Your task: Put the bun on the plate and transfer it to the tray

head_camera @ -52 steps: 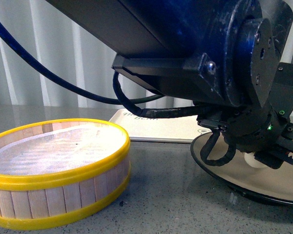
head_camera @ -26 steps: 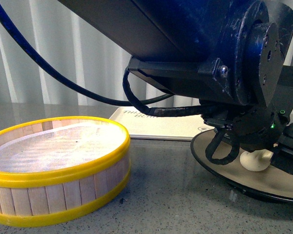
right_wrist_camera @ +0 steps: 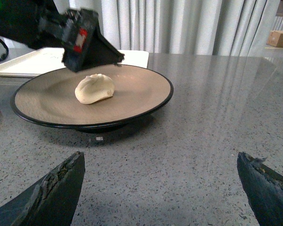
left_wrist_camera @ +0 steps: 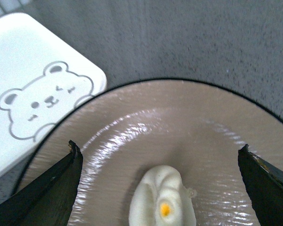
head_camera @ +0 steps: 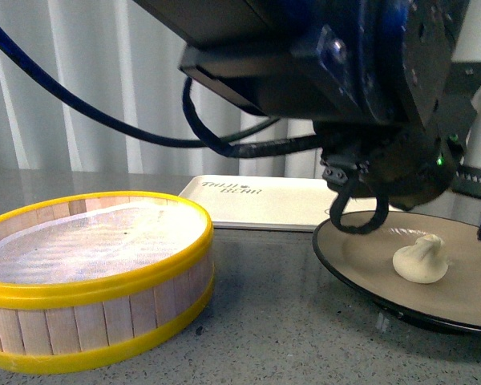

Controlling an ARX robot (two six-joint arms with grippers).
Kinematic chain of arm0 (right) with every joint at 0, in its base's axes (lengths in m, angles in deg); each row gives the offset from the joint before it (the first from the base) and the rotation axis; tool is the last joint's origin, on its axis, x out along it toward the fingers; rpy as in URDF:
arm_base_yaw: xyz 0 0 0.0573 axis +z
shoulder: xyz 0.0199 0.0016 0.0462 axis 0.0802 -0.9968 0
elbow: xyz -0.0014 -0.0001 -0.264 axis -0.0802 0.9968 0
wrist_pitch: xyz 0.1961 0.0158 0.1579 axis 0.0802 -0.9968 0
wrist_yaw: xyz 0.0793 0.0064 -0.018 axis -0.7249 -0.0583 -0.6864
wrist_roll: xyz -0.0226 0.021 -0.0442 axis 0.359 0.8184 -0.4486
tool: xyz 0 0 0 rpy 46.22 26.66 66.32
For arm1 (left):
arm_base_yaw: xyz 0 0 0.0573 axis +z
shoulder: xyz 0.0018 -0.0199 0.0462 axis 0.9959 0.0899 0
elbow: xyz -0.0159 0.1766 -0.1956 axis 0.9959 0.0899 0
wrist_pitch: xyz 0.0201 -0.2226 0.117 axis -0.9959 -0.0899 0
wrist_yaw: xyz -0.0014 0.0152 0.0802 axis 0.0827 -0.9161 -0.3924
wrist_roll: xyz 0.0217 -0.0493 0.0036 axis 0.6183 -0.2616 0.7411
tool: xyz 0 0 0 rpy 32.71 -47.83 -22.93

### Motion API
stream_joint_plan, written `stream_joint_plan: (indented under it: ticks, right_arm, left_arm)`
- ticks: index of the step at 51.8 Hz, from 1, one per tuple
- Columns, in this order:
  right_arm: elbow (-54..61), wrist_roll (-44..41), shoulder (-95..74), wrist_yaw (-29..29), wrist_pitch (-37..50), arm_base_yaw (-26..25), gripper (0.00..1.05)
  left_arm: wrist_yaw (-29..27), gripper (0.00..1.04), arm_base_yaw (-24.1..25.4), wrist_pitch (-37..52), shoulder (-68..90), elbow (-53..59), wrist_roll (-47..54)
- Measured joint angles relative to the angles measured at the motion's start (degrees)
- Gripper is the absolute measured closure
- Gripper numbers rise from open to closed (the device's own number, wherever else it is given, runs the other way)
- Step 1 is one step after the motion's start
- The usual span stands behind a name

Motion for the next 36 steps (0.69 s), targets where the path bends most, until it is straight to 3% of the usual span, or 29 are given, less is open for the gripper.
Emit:
stream_joint_plan:
  ticks: [8, 17, 31, 32, 36]
  right_arm:
    - [0.0, 0.0, 0.0, 0.0, 0.0, 0.0, 0.08]
    - [0.0, 0.0, 0.0, 0.0, 0.0, 0.0, 0.08]
    - [0.0, 0.0, 0.0, 0.0, 0.0, 0.0, 0.08]
    - [0.0, 0.0, 0.0, 0.0, 0.0, 0.0, 0.08]
    - [0.0, 0.0, 0.0, 0.0, 0.0, 0.0, 0.08]
  left_arm:
    - [-1.0, 0.07, 3.1, 1.7, -5.8, 2.4, -3.0]
    - [-10.5, 0.07, 8.7, -1.8, -8.1, 2.8, -7.5]
    - [-11.1, 0.07, 9.5, -2.0, -8.1, 3.3, -8.5]
    - [-12.3, 0.07, 9.2, -1.2, -8.2, 3.7, -8.3]
    - [-26.2, 0.21, 8.9, 14.9, -11.4, 13.4, -8.4]
